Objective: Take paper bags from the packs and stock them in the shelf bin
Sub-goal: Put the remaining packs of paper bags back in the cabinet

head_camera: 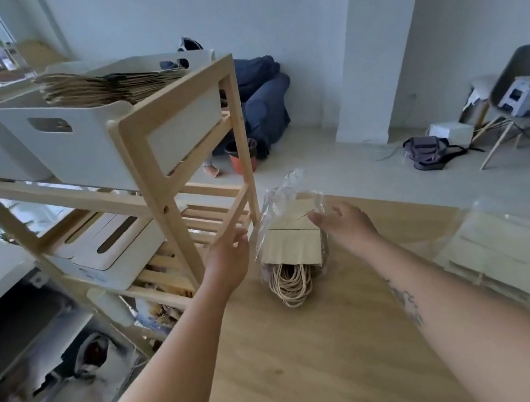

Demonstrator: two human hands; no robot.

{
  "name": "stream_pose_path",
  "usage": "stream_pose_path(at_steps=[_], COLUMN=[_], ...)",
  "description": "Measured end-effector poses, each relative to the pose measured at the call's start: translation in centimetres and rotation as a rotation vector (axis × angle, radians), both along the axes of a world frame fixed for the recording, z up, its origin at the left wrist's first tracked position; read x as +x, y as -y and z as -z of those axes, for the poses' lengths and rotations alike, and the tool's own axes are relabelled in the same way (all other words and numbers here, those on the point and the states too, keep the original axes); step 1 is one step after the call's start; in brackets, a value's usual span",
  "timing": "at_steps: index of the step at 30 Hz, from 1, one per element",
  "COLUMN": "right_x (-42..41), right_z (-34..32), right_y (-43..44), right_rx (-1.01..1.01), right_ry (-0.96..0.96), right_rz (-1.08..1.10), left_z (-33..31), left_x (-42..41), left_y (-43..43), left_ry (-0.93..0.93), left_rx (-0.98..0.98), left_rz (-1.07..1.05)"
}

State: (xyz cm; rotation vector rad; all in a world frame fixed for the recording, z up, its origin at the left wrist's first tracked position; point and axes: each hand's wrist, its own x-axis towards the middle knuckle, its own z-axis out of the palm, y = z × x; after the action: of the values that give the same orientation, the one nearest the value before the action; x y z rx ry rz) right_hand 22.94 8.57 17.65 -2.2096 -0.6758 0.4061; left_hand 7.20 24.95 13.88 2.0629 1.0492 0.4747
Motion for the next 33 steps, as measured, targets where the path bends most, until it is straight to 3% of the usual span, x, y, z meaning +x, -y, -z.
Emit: stream_pose_path(at_steps=[5, 7, 14, 20, 22, 24, 27, 30, 33], right_x=[0.2, 0.4, 1.5, 2.4, 2.5, 2.5, 2.8, 2.4, 1.4], right_z=[5.0, 7.4, 11.2, 11.7, 11.8, 11.9, 13.7, 14.7, 13.6], right_y=[-2.0, -2.3, -3.8, -6.6, -7.3, -7.9, -7.5, -6.7, -6.3], right_rx=[0.088, 0.045, -0.074, -0.063, 0.022, 0.163, 0.282, 0.345, 0.333], right_ry=[-0.276, -0.300, -0.118, 0.007, -0.097, -0.342, -0.607, -0.727, -0.696], right_rz=[0.133, 0.123, 0.127, 0.348, 0.472, 0.566, 0.535, 0.495, 0.421], left_z=[5.0, 6.1, 8.8, 9.4, 9.7, 9.7, 9.7, 9.6, 9.4], left_x=[2.5, 3.5, 6.4, 8.3, 8.6, 8.7, 8.8, 8.8, 8.7], left_y=[-2.8, -3.8, -6.8, -7.2, -7.3, -7.4, -6.8, -6.4, -5.8], left_ry=[-0.016, 0.017, 0.014, 0.050, 0.049, 0.031, 0.029, 0.045, 0.061], left_rx=[-0.211, -0.275, -0.471, -0.550, -0.561, -0.566, -0.593, -0.639, -0.646], left_rz=[0.013, 0.020, 0.116, 0.158, 0.165, 0.168, 0.192, 0.163, 0.162])
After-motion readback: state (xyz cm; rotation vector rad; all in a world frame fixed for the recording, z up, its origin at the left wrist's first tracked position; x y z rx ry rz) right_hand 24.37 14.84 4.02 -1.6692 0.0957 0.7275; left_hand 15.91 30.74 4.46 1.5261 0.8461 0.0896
